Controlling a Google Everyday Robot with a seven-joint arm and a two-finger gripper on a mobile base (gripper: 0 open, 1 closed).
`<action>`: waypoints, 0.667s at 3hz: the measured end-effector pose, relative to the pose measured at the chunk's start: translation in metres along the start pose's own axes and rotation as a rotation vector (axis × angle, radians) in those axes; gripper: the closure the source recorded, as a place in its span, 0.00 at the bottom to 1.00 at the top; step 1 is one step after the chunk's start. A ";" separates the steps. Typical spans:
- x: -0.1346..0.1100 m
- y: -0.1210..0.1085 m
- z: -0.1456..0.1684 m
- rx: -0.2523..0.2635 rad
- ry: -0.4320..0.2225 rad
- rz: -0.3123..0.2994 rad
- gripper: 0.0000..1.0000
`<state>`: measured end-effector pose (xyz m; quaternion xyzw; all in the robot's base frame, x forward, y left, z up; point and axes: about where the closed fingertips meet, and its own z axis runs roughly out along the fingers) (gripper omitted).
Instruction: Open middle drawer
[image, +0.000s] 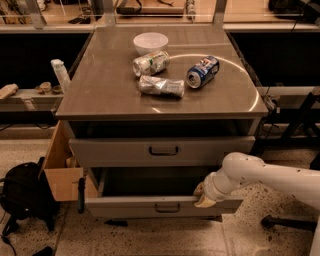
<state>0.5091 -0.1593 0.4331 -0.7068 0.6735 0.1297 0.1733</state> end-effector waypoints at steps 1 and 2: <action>-0.003 0.017 -0.007 -0.005 0.006 0.007 1.00; -0.003 0.017 -0.007 -0.005 0.006 0.007 1.00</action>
Offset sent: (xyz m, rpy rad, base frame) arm -0.1285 -0.0092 0.0585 -0.0062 0.0459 -0.1073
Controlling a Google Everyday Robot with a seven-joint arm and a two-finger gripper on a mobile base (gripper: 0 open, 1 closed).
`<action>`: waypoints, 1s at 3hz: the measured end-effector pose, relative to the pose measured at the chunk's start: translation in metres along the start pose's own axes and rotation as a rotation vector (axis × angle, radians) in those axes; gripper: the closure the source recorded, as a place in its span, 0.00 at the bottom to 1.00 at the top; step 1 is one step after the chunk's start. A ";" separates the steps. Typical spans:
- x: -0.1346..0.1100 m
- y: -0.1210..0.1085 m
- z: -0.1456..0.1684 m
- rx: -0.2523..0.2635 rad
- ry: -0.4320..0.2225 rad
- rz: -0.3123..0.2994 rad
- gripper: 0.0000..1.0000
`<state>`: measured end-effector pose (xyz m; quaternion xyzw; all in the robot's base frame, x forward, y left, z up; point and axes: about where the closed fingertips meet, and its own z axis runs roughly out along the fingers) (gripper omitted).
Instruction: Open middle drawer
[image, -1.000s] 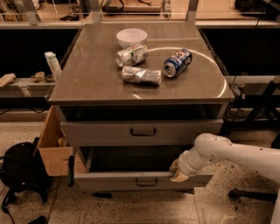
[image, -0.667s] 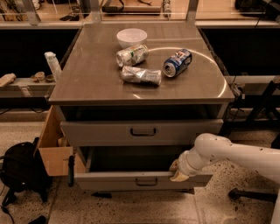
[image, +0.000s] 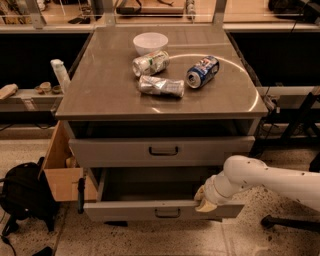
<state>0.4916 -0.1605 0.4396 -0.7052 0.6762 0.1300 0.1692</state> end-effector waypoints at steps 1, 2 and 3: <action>-0.002 0.015 -0.004 0.000 0.002 0.022 1.00; -0.004 0.029 -0.009 0.002 0.005 0.048 1.00; -0.004 0.037 -0.011 0.003 0.007 0.063 1.00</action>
Offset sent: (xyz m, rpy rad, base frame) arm -0.2088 -0.0109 0.0900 -0.0221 0.1190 -0.3370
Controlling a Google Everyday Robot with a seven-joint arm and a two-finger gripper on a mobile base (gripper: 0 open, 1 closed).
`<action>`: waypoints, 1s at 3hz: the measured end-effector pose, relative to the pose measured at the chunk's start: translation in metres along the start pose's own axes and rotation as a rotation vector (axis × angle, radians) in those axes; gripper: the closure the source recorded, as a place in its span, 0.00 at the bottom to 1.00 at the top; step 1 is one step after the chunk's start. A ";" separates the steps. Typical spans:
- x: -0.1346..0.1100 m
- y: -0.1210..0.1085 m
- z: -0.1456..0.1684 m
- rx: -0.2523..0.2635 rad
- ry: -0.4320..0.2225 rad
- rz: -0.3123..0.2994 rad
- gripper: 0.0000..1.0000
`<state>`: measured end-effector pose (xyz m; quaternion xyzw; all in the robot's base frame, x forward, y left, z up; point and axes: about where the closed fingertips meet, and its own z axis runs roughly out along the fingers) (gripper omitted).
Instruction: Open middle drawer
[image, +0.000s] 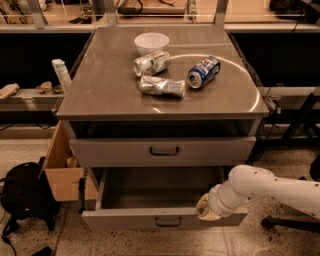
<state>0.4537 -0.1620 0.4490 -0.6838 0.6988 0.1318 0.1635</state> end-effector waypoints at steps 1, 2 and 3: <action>0.000 0.000 0.000 0.000 0.000 0.000 0.81; 0.000 0.000 0.000 0.000 0.000 0.000 0.58; 0.000 0.000 0.000 0.000 0.000 0.000 0.34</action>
Offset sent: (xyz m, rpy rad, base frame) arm 0.0000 0.0000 0.0000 0.0000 0.0000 0.0000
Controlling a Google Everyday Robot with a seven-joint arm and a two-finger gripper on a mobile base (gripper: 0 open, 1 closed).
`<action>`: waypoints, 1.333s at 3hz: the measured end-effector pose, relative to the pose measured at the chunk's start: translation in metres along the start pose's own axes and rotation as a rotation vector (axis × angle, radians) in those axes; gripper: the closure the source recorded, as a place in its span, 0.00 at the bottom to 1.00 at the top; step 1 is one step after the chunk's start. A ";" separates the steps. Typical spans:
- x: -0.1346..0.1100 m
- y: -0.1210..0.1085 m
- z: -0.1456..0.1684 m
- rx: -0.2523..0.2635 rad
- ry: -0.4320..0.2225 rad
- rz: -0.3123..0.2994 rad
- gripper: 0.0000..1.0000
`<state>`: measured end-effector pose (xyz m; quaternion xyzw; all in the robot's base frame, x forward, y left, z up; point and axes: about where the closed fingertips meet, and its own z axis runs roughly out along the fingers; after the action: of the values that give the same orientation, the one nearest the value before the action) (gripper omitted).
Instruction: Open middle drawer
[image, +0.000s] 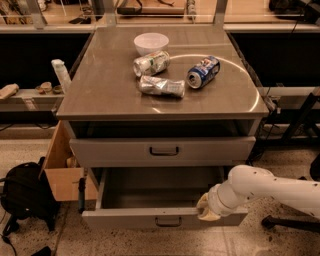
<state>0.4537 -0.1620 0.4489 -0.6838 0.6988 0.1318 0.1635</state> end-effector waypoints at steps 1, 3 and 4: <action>-0.003 0.000 -0.007 0.015 0.005 0.007 0.11; -0.021 -0.013 -0.050 0.115 0.033 -0.005 0.00; -0.022 -0.015 -0.052 0.122 0.035 -0.007 0.17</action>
Offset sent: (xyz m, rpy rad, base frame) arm 0.0068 -0.0012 0.0655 -0.0347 -0.1155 -0.0526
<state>0.4660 -0.1638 0.5063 -0.6772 0.7060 0.0764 0.1928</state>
